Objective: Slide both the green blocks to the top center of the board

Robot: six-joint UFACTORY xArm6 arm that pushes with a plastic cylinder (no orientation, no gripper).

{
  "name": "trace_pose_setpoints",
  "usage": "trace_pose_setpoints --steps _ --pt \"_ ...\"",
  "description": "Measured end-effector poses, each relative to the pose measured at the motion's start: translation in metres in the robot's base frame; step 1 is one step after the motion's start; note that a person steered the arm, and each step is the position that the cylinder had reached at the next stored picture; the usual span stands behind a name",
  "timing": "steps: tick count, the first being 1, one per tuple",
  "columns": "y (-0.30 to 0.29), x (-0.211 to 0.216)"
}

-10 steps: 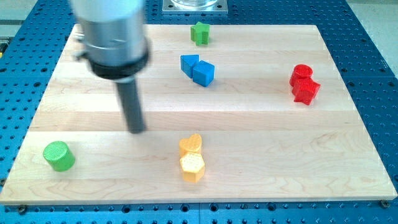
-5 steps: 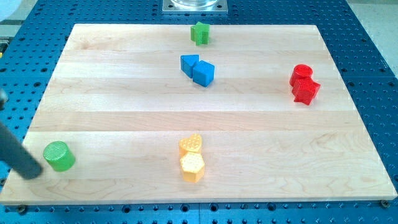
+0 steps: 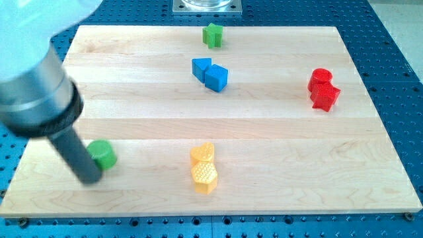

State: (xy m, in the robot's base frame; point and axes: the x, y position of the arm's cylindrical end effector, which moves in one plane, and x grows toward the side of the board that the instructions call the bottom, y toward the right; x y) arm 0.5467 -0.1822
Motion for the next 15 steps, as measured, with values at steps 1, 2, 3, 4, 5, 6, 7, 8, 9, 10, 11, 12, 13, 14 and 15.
trace_pose_setpoints --steps 1,2,3,4,5,6,7,8,9,10,11,12,13,14,15 --pt "0.0 -0.068" --pt "0.027 -0.122" --pt "0.026 -0.101" --pt "0.009 -0.063" --pt "0.015 -0.028" --pt "0.05 -0.052" --pt "0.091 -0.077" --pt "0.106 -0.043" --pt "0.109 -0.097" --pt "0.109 -0.152" --pt "0.109 -0.207" --pt "0.081 -0.193" --pt "0.083 -0.228" --pt "0.125 -0.245" --pt "0.136 -0.26"
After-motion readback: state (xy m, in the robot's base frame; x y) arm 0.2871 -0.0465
